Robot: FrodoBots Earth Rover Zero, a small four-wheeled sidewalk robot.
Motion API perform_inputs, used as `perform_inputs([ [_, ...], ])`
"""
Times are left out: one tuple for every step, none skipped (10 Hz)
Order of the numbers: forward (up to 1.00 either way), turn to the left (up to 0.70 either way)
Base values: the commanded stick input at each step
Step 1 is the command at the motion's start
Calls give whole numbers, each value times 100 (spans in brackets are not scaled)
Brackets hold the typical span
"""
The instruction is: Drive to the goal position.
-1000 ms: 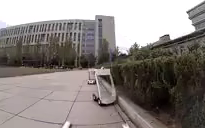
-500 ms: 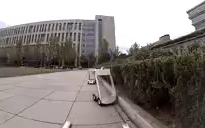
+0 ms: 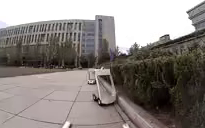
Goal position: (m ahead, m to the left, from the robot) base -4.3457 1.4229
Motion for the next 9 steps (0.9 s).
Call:
perform_inputs([
  [6, 0],
  [6, 0],
  [6, 0],
  [6, 0],
  [6, 0],
  [6, 0],
  [6, 0],
  [6, 0],
  [6, 0],
])
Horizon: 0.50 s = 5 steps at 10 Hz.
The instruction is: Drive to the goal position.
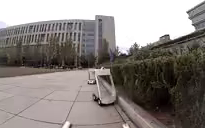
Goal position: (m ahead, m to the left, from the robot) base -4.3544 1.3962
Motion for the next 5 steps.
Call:
perform_inputs([
  [6, 0],
  [6, 0],
  [6, 0],
  [6, 0],
  [6, 0],
])
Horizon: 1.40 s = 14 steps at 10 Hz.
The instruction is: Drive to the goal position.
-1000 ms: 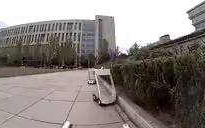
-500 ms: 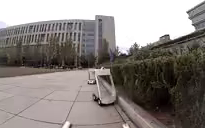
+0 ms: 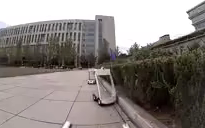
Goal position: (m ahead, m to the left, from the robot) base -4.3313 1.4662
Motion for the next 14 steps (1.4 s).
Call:
perform_inputs([
  [6, 0],
  [6, 0],
  [6, 0],
  [6, 0],
  [6, 0],
  [6, 0],
  [6, 0],
  [6, 0],
  [6, 0],
  [6, 0],
  [6, 0],
  [6, 0],
  [6, 0],
  [6, 0],
])
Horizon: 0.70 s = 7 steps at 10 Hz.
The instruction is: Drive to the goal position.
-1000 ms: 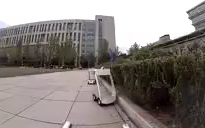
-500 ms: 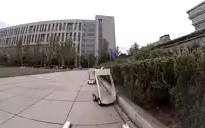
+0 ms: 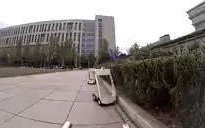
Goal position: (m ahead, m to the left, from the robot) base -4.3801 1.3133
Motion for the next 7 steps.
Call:
perform_inputs([
  [6, 0],
  [6, 0],
  [6, 0],
  [6, 0],
  [6, 0],
  [6, 0],
  [6, 0],
])
